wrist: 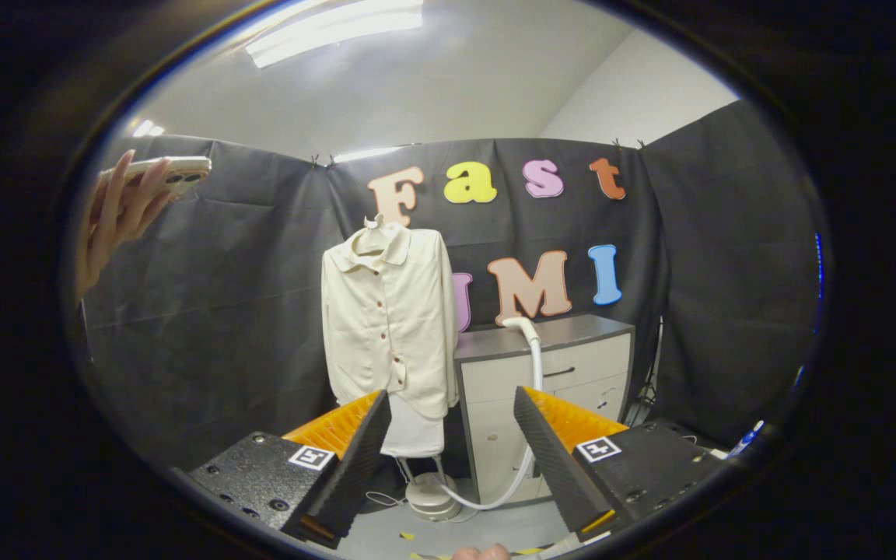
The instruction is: Iron the clothes twice with a garment steamer, once on the left side and once on the right side.
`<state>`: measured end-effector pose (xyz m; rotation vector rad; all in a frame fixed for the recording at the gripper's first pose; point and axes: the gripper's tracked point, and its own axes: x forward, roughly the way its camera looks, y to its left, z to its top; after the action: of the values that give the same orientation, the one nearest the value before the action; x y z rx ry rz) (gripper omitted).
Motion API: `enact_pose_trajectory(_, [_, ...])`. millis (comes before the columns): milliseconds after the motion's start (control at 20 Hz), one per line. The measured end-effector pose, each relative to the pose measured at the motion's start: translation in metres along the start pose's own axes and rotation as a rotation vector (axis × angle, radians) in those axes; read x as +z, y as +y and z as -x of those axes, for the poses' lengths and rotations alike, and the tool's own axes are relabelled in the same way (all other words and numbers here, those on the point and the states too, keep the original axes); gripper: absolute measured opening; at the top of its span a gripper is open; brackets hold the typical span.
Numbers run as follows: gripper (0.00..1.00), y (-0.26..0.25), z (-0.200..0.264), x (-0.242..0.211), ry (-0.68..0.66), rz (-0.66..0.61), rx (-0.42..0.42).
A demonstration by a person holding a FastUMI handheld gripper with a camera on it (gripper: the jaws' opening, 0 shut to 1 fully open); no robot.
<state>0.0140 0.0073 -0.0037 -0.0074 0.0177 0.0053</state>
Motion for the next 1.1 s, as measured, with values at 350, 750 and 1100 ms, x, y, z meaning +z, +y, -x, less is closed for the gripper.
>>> enact_pose_trajectory(350, [0.97,0.002,-0.007,-0.004,0.011,0.006,-0.007])
enact_pose_trajectory(750, [0.97,-0.001,-0.049,-0.008,0.019,0.025,-0.057])
enact_pose_trajectory(1100, [0.97,0.002,-0.096,-0.014,0.019,0.054,-0.116])
